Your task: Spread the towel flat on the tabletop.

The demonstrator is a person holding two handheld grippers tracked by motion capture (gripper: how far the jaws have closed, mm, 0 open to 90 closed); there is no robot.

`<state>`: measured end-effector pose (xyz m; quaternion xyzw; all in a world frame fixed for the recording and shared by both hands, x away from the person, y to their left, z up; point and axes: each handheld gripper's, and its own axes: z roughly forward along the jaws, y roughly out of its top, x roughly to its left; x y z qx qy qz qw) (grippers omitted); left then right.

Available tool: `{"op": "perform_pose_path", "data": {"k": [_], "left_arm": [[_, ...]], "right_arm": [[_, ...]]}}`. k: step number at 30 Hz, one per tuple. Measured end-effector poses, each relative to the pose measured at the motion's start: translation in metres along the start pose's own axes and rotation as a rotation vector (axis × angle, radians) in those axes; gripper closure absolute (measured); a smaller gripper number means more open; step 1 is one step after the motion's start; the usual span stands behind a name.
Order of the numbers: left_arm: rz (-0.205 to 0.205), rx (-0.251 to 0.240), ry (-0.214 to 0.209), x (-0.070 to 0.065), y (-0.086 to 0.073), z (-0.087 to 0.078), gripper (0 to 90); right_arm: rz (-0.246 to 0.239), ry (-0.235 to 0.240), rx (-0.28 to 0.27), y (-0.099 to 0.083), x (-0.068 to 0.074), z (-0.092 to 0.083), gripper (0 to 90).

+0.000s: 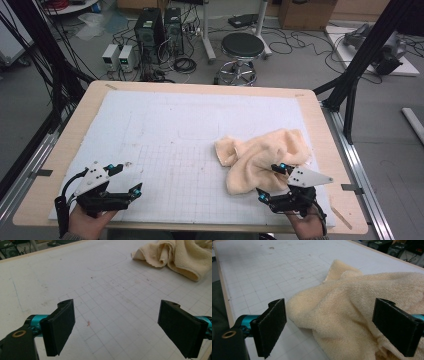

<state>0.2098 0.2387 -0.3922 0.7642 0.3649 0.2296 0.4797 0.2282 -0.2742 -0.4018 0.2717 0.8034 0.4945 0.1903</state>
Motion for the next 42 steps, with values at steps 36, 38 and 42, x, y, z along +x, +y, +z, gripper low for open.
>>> {"op": "perform_pose_path", "data": {"k": [36,38,42], "left_arm": [[0.014,-0.004,-0.006,-0.002,0.001,-0.002,14.8],[0.011,0.000,-0.002,-0.002,0.000,-0.002,14.8],[0.005,-0.001,0.003,-0.001,0.000,-0.003,14.8]], "right_arm": [[0.006,0.008,-0.048,0.005,0.005,-0.012,11.3],[0.004,0.010,-0.054,0.008,0.004,-0.014,11.3],[-0.002,0.011,-0.060,0.014,0.002,-0.017,11.3]]}}
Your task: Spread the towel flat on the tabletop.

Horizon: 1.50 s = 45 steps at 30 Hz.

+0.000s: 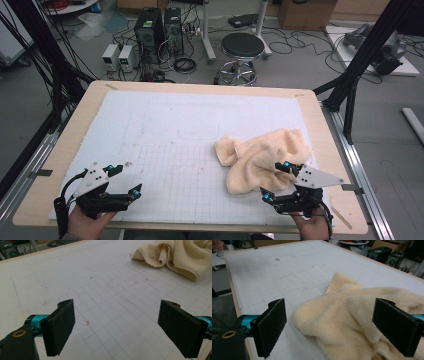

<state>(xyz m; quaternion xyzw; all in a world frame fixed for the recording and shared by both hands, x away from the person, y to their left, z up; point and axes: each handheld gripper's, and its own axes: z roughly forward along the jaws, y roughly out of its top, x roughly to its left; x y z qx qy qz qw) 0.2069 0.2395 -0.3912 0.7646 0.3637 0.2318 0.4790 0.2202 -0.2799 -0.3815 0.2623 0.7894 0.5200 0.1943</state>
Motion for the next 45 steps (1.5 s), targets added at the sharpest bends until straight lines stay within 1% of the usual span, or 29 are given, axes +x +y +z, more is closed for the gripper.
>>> {"op": "perform_pose_path", "data": {"k": [1,3,6,7,8,13,14,15,16,17,18,19,21,22,23,24,25,26,27,28,29,31,34,38,39,41,42,44,45], "left_arm": [[-0.003,-0.003,0.000,0.000,0.000,0.000,14.8],[0.000,-0.001,0.005,0.001,0.000,-0.001,14.8],[-0.001,-0.002,0.003,0.000,0.000,-0.001,14.8],[0.000,-0.002,0.003,0.000,0.000,-0.001,14.9],[-0.001,-0.002,0.004,0.000,0.000,-0.001,14.9],[-0.004,-0.002,0.005,0.000,0.000,0.000,15.0],[-0.004,-0.002,0.004,0.000,0.000,0.000,15.0],[-0.002,-0.003,0.006,0.001,0.000,0.000,15.0],[0.000,-0.001,0.006,0.001,0.000,-0.001,15.0],[-0.001,-0.001,0.006,0.001,0.000,0.000,15.0],[-0.002,-0.001,0.005,0.001,0.000,0.000,15.0],[-0.002,-0.002,0.006,0.001,0.000,0.000,15.0],[0.001,-0.003,0.003,0.000,0.001,0.000,15.0],[-0.001,-0.005,0.003,0.000,0.001,0.000,15.0],[0.000,-0.003,0.002,0.000,0.001,0.000,15.0],[0.002,-0.002,0.004,0.001,0.001,0.000,15.0],[0.000,-0.001,0.003,0.001,0.001,0.000,15.0],[-0.005,-0.004,0.001,0.001,0.001,0.001,15.0],[-0.003,-0.004,0.003,0.001,0.001,0.001,15.0],[-0.003,-0.003,0.003,0.001,0.001,0.001,15.0],[-0.002,-0.003,0.005,0.001,0.001,0.001,15.1],[-0.002,-0.006,0.000,0.001,0.001,0.001,15.3],[0.003,-0.004,0.000,0.001,0.001,0.001,15.5],[0.001,-0.002,-0.004,0.001,0.001,0.001,15.5],[0.000,-0.002,-0.003,0.001,0.001,0.002,15.5],[0.001,-0.001,-0.005,0.000,0.001,0.002,15.5],[0.001,-0.001,-0.006,0.000,0.001,0.002,15.6],[0.001,0.000,-0.005,0.000,0.001,0.002,15.6],[0.001,0.000,-0.005,0.000,0.001,0.002,15.6]], "right_arm": [[-0.007,-0.005,-0.009,0.007,-0.004,-0.004,11.3],[-0.004,-0.003,-0.010,0.013,-0.008,-0.007,11.3],[-0.011,-0.007,0.000,0.020,-0.014,-0.010,11.3],[-0.008,-0.006,0.012,0.029,-0.019,-0.013,11.3],[-0.008,-0.006,0.012,0.029,-0.019,-0.013,11.3],[-0.027,-0.003,0.012,0.050,-0.034,-0.020,11.3],[-0.041,-0.023,0.015,0.057,-0.041,-0.021,11.3],[-0.041,-0.023,0.015,0.057,-0.041,-0.021,11.3],[-0.027,-0.023,0.028,0.061,-0.048,-0.019,11.3],[-0.027,-0.023,0.028,0.061,-0.048,-0.019,11.3],[-0.018,-0.028,0.045,0.060,-0.057,-0.014,11.3],[-0.018,-0.028,0.045,0.060,-0.057,-0.014,11.3],[0.001,-0.043,0.075,0.055,-0.065,-0.007,11.3],[0.041,-0.040,0.092,0.046,-0.074,0.001,11.4],[0.041,-0.040,0.092,0.046,-0.074,0.001,11.4],[0.073,-0.050,0.114,0.035,-0.080,0.010,11.5],[0.073,-0.050,0.114,0.035,-0.080,0.010,11.5],[0.098,-0.046,0.126,0.026,-0.082,0.017,11.7],[0.102,-0.047,0.142,0.023,-0.082,0.021,11.7],[0.103,-0.047,0.161,0.020,-0.082,0.025,11.8],[0.093,-0.045,0.169,0.017,-0.081,0.028,14.0],[0.093,-0.037,0.181,0.015,-0.080,0.031,16.3],[0.072,-0.044,0.228,0.010,-0.078,0.042,16.5],[0.052,-0.054,0.269,0.003,-0.076,0.054,18.3],[0.038,-0.057,0.285,0.000,-0.074,0.059,24.0],[0.029,-0.064,0.297,-0.002,-0.074,0.061,25.9],[0.035,-0.055,0.320,-0.004,-0.074,0.065,29.6],[0.041,-0.053,0.325,-0.005,-0.074,0.066,31.4],[0.061,-0.052,0.330,-0.007,-0.075,0.068,35.6]]}}
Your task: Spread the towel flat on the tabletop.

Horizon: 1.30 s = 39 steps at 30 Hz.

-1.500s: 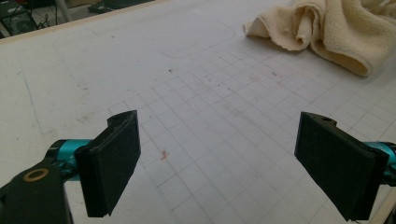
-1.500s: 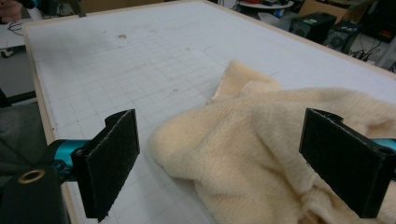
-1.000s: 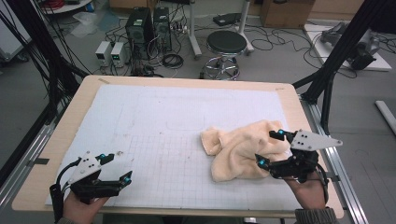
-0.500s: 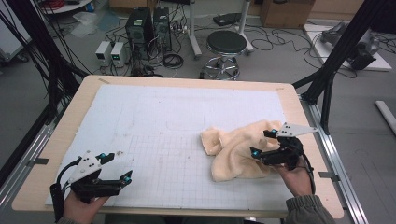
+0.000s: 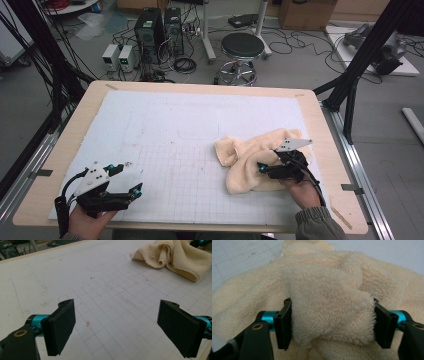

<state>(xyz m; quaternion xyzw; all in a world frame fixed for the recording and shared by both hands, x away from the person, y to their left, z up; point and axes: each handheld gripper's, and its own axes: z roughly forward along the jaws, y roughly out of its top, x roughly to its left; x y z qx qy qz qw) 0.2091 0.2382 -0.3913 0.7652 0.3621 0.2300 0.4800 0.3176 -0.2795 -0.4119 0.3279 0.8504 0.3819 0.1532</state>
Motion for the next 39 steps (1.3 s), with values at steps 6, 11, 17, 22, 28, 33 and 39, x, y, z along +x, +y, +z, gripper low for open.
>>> {"op": "perform_pose_path", "data": {"k": [6,11,17,22,28,33,39], "left_arm": [[-0.001,-0.001,-0.001,0.000,0.001,0.001,15.6],[-0.004,0.004,-0.005,-0.001,0.001,0.003,16.3],[-0.004,0.002,-0.007,0.000,0.002,0.004,17.1],[-0.003,0.005,-0.006,0.000,0.002,0.004,17.2],[-0.012,0.000,-0.004,0.001,0.001,0.004,17.3],[-0.004,-0.003,-0.002,0.000,0.002,0.003,17.3],[-0.010,-0.012,0.002,0.001,0.002,0.001,17.3]], "right_arm": [[0.014,-0.008,0.021,0.000,0.002,0.005,42.1],[0.040,-0.003,0.029,-0.001,0.003,0.004,52.1],[0.078,0.015,0.054,0.003,0.003,0.001,59.6],[0.086,0.031,0.052,0.009,0.003,-0.005,60.9],[0.083,0.098,-0.005,0.026,0.014,-0.014,61.4],[0.034,0.139,-0.044,0.055,0.033,-0.015,61.5],[-0.011,0.176,-0.095,0.093,0.055,-0.014,61.4]]}}
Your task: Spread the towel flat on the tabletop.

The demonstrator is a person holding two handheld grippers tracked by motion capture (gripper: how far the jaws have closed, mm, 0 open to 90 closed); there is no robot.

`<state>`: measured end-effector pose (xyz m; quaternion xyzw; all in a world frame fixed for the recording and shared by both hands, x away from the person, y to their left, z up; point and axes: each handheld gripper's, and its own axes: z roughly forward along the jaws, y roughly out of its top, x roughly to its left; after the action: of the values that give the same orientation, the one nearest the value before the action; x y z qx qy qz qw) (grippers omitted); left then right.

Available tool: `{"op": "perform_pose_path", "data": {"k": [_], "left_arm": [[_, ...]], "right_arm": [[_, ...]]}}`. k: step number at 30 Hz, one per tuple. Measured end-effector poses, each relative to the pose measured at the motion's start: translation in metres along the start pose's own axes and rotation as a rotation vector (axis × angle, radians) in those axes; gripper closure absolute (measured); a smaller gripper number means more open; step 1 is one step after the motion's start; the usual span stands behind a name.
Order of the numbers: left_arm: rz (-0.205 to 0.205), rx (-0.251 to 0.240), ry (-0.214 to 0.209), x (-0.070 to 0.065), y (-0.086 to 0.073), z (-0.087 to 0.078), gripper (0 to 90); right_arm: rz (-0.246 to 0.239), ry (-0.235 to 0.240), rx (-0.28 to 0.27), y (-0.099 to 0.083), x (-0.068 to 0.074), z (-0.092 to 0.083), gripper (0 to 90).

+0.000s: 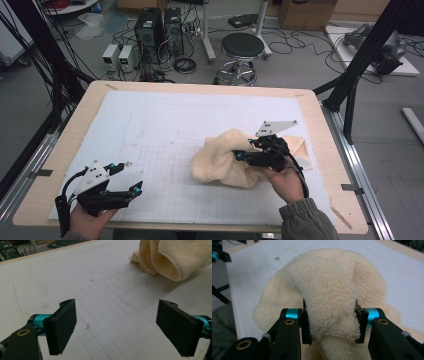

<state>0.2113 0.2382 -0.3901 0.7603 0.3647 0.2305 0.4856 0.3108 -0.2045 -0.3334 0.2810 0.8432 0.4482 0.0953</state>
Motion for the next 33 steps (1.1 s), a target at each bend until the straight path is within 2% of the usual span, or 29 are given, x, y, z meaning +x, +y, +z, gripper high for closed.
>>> {"op": "perform_pose_path", "data": {"k": [3,4,9,12,14,15,16,17,18,20,21,22,24,27,28,30,31,32,33], "left_arm": [[-0.002,-0.008,0.000,0.001,0.000,-0.001,17.3],[-0.002,-0.008,0.000,0.001,0.000,-0.001,17.3],[-0.002,-0.015,0.003,0.001,0.001,-0.002,17.3],[-0.003,-0.019,0.003,0.000,0.001,-0.002,17.3],[-0.001,-0.022,0.001,0.000,0.001,-0.003,17.3],[0.001,-0.023,0.003,0.000,0.001,-0.003,17.3],[0.001,-0.023,0.001,0.000,0.001,-0.003,17.3],[0.000,-0.024,0.003,0.000,0.001,-0.003,17.3],[-0.001,-0.023,0.002,0.000,0.001,-0.003,17.3],[-0.006,-0.029,0.001,0.000,0.001,-0.003,17.3],[0.004,-0.033,-0.003,0.000,0.001,-0.004,18.1],[0.004,-0.033,-0.003,0.000,0.001,-0.004,19.5],[0.006,-0.041,-0.015,-0.002,0.001,-0.004,20.8],[0.014,-0.044,-0.032,-0.004,0.002,-0.002,20.7],[0.012,-0.044,-0.040,-0.005,0.003,-0.001,20.8],[0.012,-0.047,-0.049,-0.006,0.005,0.001,20.7],[0.016,-0.048,-0.056,-0.005,0.006,0.002,20.8],[0.015,-0.050,-0.063,-0.006,0.007,0.004,20.8],[0.014,-0.051,-0.062,-0.006,0.008,0.006,20.8]], "right_arm": [[-0.038,0.008,-0.015,0.021,0.012,0.004,61.4],[-0.038,0.008,-0.015,0.021,0.012,0.004,61.4],[-0.056,0.028,-0.071,0.046,0.028,0.008,61.3],[-0.064,0.053,-0.079,0.053,0.036,0.017,61.2],[-0.064,0.088,-0.065,0.053,0.044,0.035,60.9],[-0.064,0.088,-0.065,0.053,0.044,0.035,60.9],[-0.072,0.102,-0.042,0.049,0.049,0.050,60.5],[-0.071,0.111,-0.020,0.046,0.052,0.059,60.2],[-0.071,0.111,-0.020,0.046,0.052,0.059,60.2],[-0.067,0.135,0.025,0.034,0.056,0.082,58.7],[-0.058,0.164,0.095,0.022,0.057,0.101,55.8],[-0.064,0.169,0.127,0.017,0.060,0.108,54.9],[-0.076,0.172,0.135,0.013,0.061,0.112,54.2],[-0.101,0.177,0.116,0.008,0.064,0.110,44.8],[-0.107,0.184,0.103,0.008,0.064,0.106,39.7],[-0.098,0.191,0.075,0.009,0.063,0.093,35.4],[-0.110,0.181,0.044,0.007,0.062,0.079,32.2],[-0.112,0.175,0.028,0.006,0.061,0.071,31.9],[-0.112,0.175,0.028,0.006,0.061,0.071,31.9]]}}
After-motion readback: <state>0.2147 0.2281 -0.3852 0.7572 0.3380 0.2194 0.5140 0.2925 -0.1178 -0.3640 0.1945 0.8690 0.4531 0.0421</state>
